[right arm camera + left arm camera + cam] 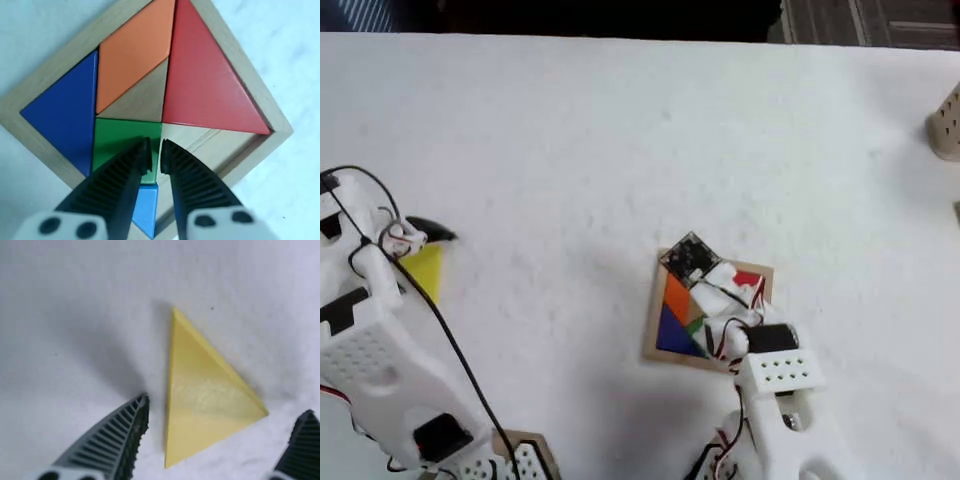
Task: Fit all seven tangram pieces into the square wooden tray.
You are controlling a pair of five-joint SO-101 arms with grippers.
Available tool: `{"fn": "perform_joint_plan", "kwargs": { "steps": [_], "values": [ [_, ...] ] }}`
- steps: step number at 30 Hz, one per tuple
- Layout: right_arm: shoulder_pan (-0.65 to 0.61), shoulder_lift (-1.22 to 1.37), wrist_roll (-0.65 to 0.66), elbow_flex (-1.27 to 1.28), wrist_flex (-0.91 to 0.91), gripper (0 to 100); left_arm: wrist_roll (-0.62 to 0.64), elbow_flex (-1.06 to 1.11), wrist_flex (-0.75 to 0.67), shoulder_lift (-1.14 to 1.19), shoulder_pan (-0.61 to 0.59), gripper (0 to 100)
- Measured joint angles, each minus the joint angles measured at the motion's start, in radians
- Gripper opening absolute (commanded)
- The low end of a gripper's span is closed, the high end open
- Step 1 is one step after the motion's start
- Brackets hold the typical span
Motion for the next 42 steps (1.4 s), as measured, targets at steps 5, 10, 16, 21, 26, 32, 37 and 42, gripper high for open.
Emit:
{"fn": "perform_joint_plan", "kwargs": {
  "steps": [5, 10, 16, 21, 26, 32, 37, 42],
  "values": [
    [0.000, -0.008, 0.006, 0.002, 0.002, 4.7, 0.000, -0.003, 0.000, 0.000, 0.000, 43],
    [0.000, -0.008, 0.006, 0.002, 0.002, 4.6, 0.000, -0.014, 0.020, 0.002, -0.002, 42],
    [0.000, -0.008, 0.011, 0.002, 0.002, 4.6, -0.005, -0.014, 0.020, 0.002, -0.002, 25],
    [0.000, -0.008, 0.014, 0.002, 0.002, 4.7, -0.127, -0.015, 0.020, 0.002, 0.000, 23],
    [0.000, -0.008, 0.014, 0.002, 0.002, 4.7, -0.167, -0.021, 0.020, 0.002, 0.000, 26],
    [0.000, -0.008, 0.014, 0.002, 0.002, 4.8, -0.169, -0.023, 0.020, 0.002, 0.000, 26],
    [0.000, -0.008, 0.014, 0.002, 0.002, 4.7, -0.169, -0.023, 0.020, 0.002, 0.000, 17],
    [0.000, -0.008, 0.014, 0.002, 0.002, 4.6, -0.181, -0.069, 0.074, 0.012, -0.002, 9]
  ]
}}
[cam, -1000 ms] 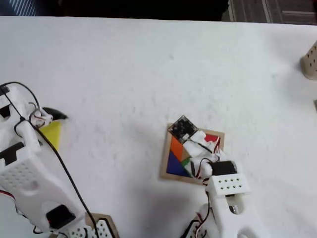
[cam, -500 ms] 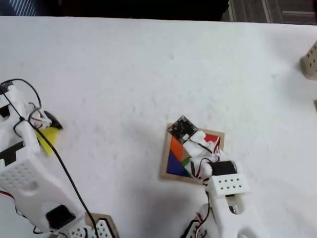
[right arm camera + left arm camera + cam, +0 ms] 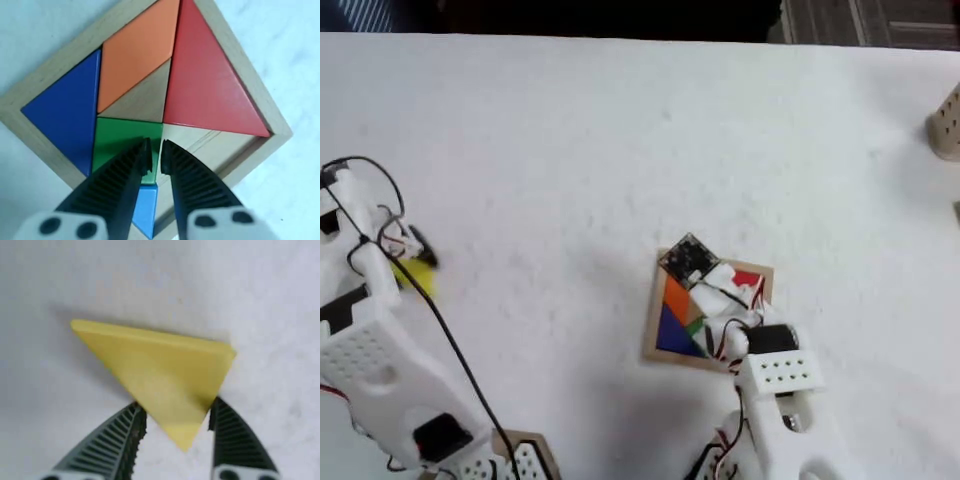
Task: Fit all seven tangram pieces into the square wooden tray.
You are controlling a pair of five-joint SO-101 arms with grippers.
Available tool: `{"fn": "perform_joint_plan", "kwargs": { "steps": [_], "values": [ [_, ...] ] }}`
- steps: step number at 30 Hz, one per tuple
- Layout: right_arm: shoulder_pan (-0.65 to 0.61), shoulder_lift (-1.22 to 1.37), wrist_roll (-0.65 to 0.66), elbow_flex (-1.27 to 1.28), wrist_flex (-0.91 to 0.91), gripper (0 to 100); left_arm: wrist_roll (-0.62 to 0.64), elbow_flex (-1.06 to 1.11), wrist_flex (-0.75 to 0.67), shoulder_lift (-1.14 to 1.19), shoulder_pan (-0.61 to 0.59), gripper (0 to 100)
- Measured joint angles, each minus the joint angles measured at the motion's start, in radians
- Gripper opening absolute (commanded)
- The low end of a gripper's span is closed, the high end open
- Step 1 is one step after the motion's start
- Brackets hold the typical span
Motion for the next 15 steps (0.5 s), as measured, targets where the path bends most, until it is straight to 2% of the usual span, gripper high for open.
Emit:
{"fn": "perform_joint_plan", "kwargs": {
  "steps": [10, 15],
  "values": [
    [0.000, 0.000, 0.000, 0.000, 0.000, 4.6, -0.002, -0.054, 0.057, 0.021, 0.002, 10],
    [0.000, 0.000, 0.000, 0.000, 0.000, 4.6, -0.068, -0.052, 0.066, 0.012, -0.005, 24]
  ]
}}
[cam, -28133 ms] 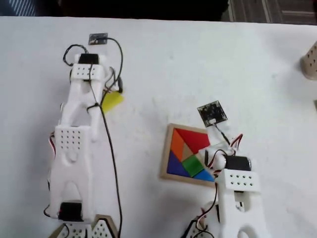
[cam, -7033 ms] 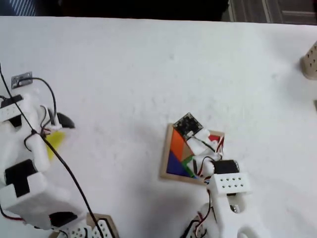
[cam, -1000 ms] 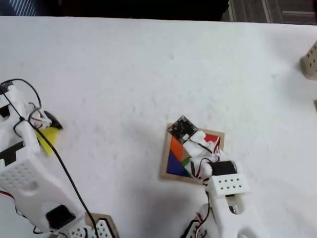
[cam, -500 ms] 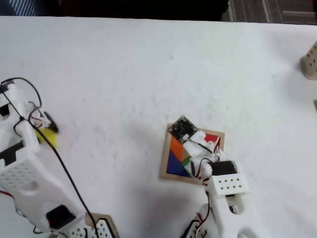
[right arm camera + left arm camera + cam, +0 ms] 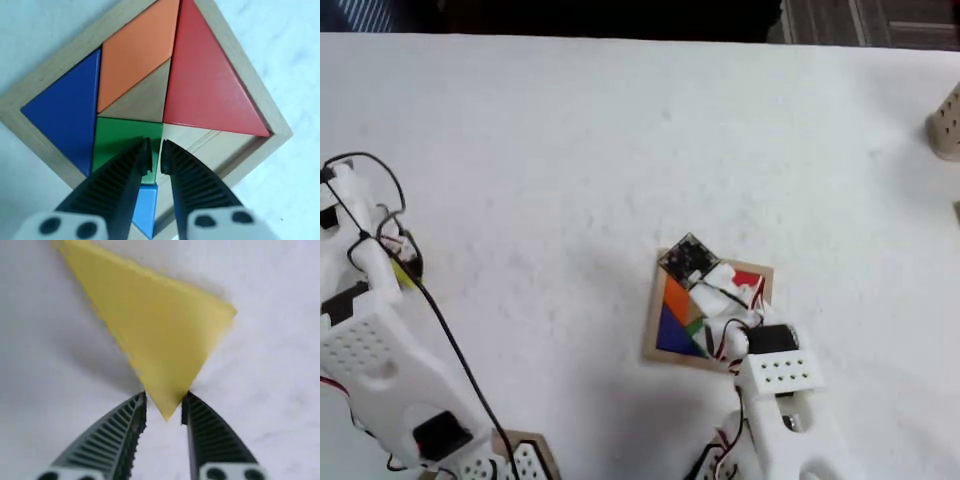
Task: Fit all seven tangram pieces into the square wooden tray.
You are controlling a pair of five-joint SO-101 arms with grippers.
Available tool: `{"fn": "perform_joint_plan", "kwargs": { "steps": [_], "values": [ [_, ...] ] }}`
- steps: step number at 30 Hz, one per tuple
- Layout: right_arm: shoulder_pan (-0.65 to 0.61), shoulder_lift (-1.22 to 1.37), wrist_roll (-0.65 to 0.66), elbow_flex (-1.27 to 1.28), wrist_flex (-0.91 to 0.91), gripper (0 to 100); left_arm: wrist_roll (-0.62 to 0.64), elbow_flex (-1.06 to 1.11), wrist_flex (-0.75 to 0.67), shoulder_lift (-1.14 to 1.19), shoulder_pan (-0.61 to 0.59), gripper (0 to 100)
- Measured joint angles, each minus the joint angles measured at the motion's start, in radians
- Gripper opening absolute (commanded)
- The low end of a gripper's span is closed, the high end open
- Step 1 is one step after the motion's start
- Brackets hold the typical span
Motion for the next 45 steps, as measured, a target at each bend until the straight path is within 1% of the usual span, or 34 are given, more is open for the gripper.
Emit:
{"fn": "perform_joint_plan", "kwargs": {
  "steps": [4, 9, 15, 18, 20, 24, 27, 31, 39, 45],
  "values": [
    [0.000, 0.000, 0.000, 0.000, 0.000, 4.6, -0.009, 0.002, 0.049, -0.069, 0.002, 29],
    [0.000, 0.000, 0.000, 0.000, 0.000, 4.6, -0.009, 0.002, 0.041, -0.190, -0.002, 30],
    [0.000, 0.000, 0.000, 0.000, 0.000, 4.7, 0.081, 0.002, -0.051, -0.172, -0.011, 31],
    [0.000, 0.000, 0.000, 0.000, 0.000, 4.7, 0.149, 0.002, -0.094, -0.133, -0.023, 40],
    [0.000, 0.000, 0.000, 0.000, 0.000, 4.7, 0.198, 0.002, -0.109, -0.115, -0.031, 43],
    [0.000, 0.000, 0.000, 0.000, 0.000, 4.8, 0.245, 0.002, -0.118, -0.074, -0.032, 43],
    [0.000, 0.000, 0.000, 0.000, 0.000, 4.8, 0.250, -0.003, -0.129, -0.031, -0.032, 43],
    [0.000, 0.000, 0.000, 0.000, 0.000, 4.8, 0.252, -0.061, -0.126, 0.005, -0.032, 43],
    [0.000, 0.000, 0.000, 0.000, 0.000, 4.9, 0.252, -0.184, -0.012, 0.014, -0.032, 43],
    [0.000, 0.000, 0.000, 0.000, 0.000, 4.9, 0.253, -0.193, -0.005, 0.014, -0.028, 43]
  ]
}}
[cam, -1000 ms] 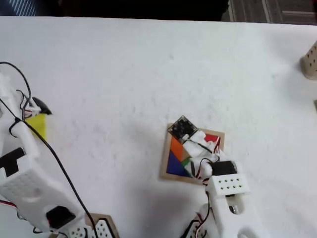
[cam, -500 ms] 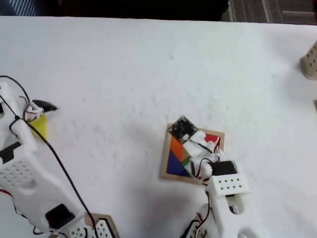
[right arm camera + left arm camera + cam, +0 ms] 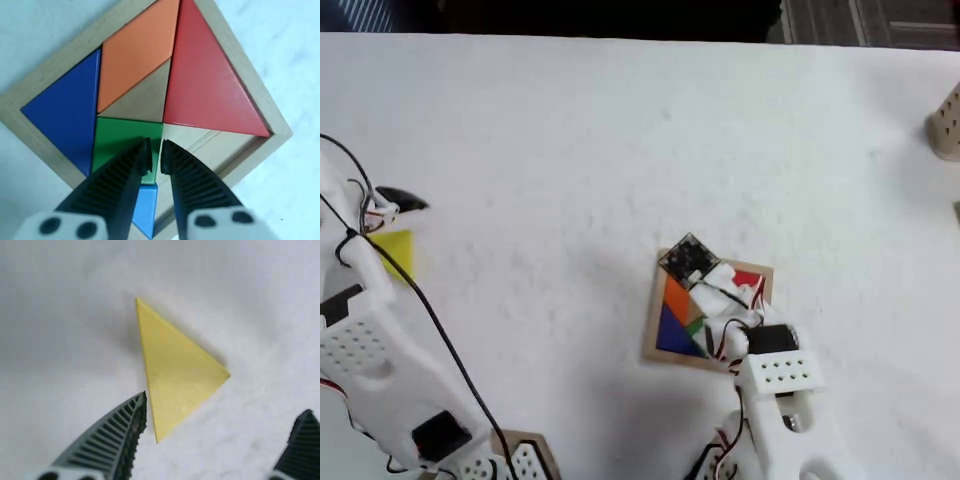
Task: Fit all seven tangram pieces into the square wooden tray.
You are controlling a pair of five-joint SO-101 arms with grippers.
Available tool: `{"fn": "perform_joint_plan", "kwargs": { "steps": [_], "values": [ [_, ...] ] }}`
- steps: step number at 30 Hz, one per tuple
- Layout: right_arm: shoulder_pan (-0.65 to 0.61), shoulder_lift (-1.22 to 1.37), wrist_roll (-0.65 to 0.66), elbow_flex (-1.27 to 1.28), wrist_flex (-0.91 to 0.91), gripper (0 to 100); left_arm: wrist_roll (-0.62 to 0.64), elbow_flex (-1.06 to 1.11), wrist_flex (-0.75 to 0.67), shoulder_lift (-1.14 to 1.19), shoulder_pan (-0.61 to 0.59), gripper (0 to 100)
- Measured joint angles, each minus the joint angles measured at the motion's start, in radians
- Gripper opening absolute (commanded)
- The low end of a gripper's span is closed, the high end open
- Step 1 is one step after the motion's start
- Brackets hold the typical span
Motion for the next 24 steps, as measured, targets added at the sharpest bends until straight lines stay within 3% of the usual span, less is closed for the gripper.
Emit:
{"fn": "perform_joint_plan", "kwargs": {
  "steps": [14, 24],
  "values": [
    [0.000, 0.000, 0.000, 0.000, 0.000, 4.9, 0.040, -0.032, -0.068, 0.157, 0.020, 43],
    [-0.026, 0.000, 0.000, 0.000, 0.000, 4.7, 0.040, -0.061, -0.038, 0.163, 0.018, 43]
  ]
}}
